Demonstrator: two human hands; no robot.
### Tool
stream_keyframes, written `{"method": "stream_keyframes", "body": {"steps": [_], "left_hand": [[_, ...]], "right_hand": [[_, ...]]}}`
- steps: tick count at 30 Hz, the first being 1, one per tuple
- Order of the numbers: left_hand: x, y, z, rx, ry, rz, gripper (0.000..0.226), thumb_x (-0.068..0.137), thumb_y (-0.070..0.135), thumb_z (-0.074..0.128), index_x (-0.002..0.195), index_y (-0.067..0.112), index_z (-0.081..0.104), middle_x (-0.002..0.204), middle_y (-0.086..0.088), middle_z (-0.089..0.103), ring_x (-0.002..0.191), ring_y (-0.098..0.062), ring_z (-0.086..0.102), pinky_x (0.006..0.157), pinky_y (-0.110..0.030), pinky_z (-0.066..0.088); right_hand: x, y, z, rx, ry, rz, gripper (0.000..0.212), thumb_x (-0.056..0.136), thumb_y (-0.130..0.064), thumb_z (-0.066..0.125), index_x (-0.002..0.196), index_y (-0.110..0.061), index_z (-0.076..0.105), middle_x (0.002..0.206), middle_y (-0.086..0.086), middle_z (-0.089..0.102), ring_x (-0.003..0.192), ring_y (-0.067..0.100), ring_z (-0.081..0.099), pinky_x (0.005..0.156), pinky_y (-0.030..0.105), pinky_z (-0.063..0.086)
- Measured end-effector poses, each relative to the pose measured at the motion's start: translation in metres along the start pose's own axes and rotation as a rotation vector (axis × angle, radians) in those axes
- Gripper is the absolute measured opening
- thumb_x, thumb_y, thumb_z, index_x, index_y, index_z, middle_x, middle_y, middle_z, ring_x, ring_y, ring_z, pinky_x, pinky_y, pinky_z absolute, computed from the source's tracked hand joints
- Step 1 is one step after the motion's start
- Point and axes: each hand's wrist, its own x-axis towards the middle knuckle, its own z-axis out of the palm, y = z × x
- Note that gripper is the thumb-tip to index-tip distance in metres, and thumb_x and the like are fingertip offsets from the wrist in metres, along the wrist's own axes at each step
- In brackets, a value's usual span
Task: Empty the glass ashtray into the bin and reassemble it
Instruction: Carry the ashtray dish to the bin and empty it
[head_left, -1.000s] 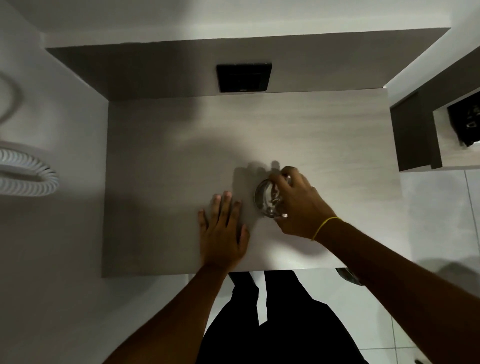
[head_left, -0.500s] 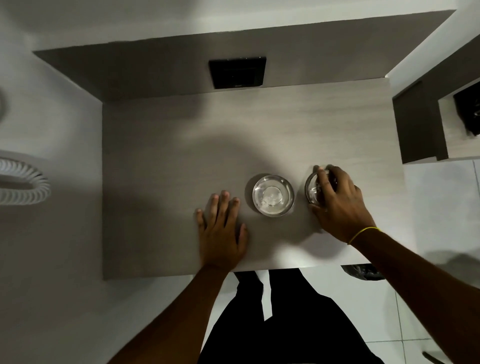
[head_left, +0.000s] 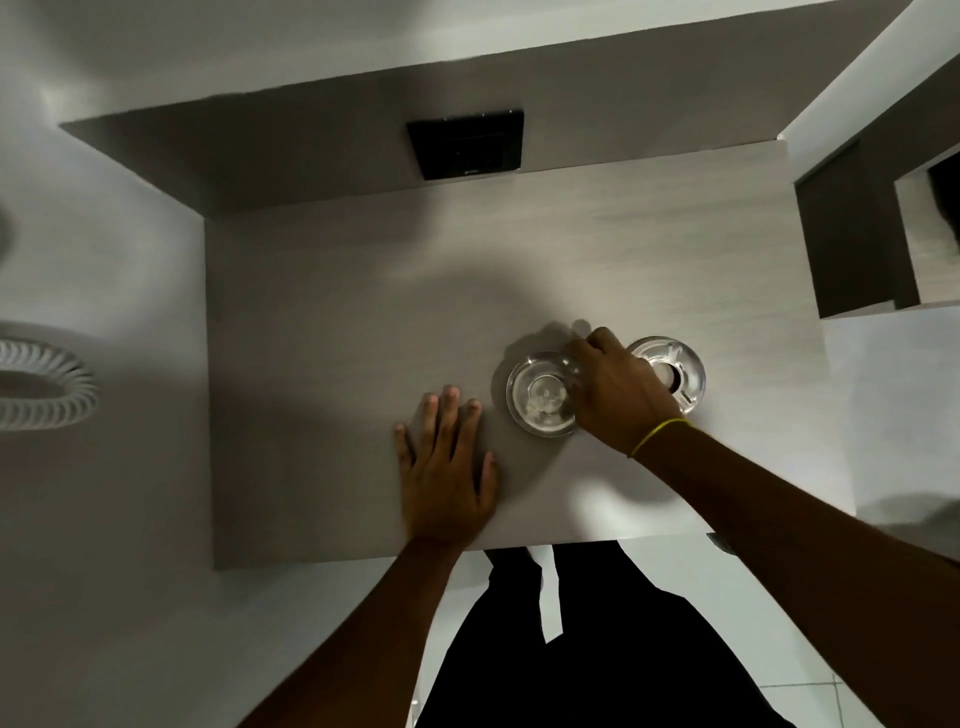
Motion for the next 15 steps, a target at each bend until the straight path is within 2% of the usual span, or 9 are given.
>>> {"method": "stream_keyframes", "body": {"steps": [2,4,7,10,12,15], "left_hand": [[0.001,-0.001,-0.001,-0.006,-0.004,-0.002,0.069,0.103,0.049,0.045,0.166,0.022,0.039,0.178,-0.009,0.029,0.167,-0.030,0.017,0.129,-0.068,0.015],[0.000,0.000,-0.002,-0.005,-0.020,-0.009,0.070,0.103,0.049,0.044,0.167,0.021,0.037,0.179,-0.009,0.028,0.168,-0.030,0.015,0.129,-0.068,0.016],[0.002,0.003,-0.007,0.022,-0.061,0.003,0.072,0.103,0.048,0.044,0.167,0.018,0.034,0.179,-0.011,0.026,0.167,-0.033,0.016,0.127,-0.072,0.018],[0.025,0.014,-0.015,0.030,-0.101,0.066,0.071,0.104,0.047,0.046,0.167,0.018,0.030,0.180,-0.012,0.024,0.167,-0.034,0.016,0.125,-0.076,0.015],[0.046,0.031,-0.021,0.016,-0.115,0.139,0.073,0.105,0.046,0.047,0.169,0.022,0.024,0.181,-0.010,0.019,0.168,-0.031,0.009,0.127,-0.075,0.012],[0.068,0.087,-0.026,0.036,-0.159,0.396,0.074,0.105,0.045,0.049,0.170,0.025,0.020,0.182,-0.007,0.016,0.169,-0.029,0.004,0.128,-0.075,0.011]], "right_hand": [[0.007,-0.002,-0.001,-0.001,-0.088,0.038,0.056,0.086,-0.012,0.075,0.138,-0.010,0.058,0.126,0.019,0.059,0.094,0.052,0.069,0.077,0.051,0.058],[0.010,0.000,-0.005,0.063,-0.110,0.063,0.055,0.081,-0.007,0.078,0.133,-0.008,0.061,0.124,0.020,0.063,0.100,0.049,0.068,0.081,0.049,0.057],[0.007,0.010,-0.016,0.236,-0.058,0.159,0.046,0.080,0.004,0.067,0.124,-0.005,0.066,0.112,0.022,0.074,0.100,0.046,0.071,0.082,0.045,0.058],[-0.012,0.032,-0.034,0.384,0.049,0.280,0.048,0.080,0.006,0.060,0.125,-0.010,0.068,0.099,0.019,0.079,0.090,0.045,0.074,0.082,0.051,0.062],[-0.030,0.050,-0.047,0.497,0.115,0.334,0.052,0.076,0.007,0.063,0.123,-0.014,0.068,0.097,0.015,0.078,0.086,0.041,0.074,0.081,0.051,0.064],[-0.073,0.089,-0.070,0.615,0.199,0.434,0.060,0.066,0.006,0.072,0.119,-0.023,0.069,0.094,0.008,0.077,0.082,0.036,0.074,0.073,0.051,0.066]]}}
